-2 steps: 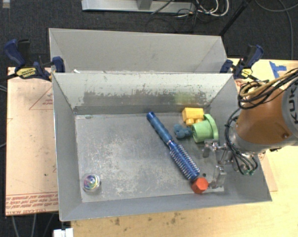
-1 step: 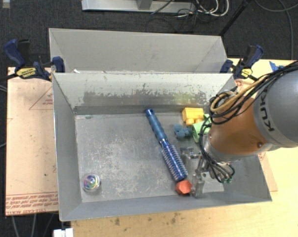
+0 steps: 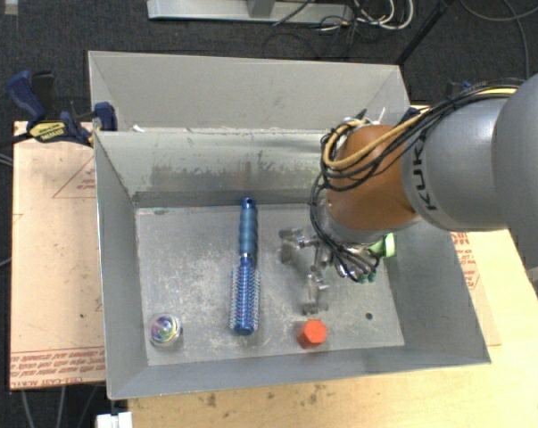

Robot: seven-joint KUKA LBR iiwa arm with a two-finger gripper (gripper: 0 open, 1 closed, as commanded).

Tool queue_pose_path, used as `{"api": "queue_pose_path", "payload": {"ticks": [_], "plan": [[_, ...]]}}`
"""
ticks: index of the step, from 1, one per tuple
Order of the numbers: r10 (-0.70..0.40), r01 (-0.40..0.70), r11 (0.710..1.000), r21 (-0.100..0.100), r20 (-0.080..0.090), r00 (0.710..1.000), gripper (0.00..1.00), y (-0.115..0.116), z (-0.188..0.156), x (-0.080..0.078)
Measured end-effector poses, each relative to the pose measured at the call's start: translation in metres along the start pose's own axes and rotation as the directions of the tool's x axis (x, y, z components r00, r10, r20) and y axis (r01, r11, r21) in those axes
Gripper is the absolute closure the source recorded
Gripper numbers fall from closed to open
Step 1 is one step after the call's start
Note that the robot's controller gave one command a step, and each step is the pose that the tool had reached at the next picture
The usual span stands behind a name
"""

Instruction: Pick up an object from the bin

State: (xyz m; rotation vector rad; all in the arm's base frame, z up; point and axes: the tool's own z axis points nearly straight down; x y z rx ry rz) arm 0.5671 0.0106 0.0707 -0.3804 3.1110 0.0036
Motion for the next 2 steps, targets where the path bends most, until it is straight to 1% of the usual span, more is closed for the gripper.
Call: {"api": "queue_pose_path", "payload": {"ticks": [1,2], "plan": [[-0.11,0.11,0.994,0.002,-0.007,0.994,0.0,-0.1339,-0.0109,0.0056],[-0.116,0.116,0.993,-0.004,-0.005,0.993,1.0,-0.1266,-0.0104,0.0033]]}}
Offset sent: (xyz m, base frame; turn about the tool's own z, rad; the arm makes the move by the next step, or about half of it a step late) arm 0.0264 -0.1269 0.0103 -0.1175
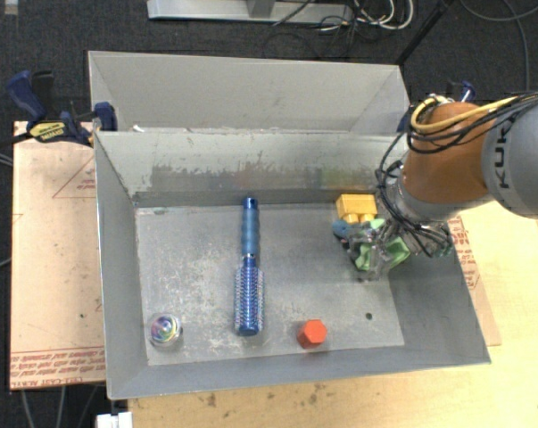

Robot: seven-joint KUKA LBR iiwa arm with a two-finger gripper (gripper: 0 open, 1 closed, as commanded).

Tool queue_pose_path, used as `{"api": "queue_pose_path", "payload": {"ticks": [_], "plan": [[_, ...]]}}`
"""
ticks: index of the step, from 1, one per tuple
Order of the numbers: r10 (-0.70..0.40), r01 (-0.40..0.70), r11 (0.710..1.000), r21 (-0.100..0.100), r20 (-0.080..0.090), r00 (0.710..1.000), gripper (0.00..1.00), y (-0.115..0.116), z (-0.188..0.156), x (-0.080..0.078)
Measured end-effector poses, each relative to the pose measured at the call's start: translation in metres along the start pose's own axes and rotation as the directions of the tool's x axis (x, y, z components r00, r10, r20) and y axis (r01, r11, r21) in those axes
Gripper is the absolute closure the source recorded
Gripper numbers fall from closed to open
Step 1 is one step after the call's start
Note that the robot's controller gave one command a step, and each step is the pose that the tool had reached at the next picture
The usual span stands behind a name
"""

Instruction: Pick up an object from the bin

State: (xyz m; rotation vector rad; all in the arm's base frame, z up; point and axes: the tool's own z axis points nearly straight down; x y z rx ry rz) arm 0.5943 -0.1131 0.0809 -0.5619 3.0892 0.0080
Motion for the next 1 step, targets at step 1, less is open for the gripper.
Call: {"api": "queue_pose_path", "payload": {"ticks": [1], "plan": [[0.02,-0.02,1.0,0.011,0.01,1.0,1.0,-0.0139,-0.1253,-0.0392]]}}
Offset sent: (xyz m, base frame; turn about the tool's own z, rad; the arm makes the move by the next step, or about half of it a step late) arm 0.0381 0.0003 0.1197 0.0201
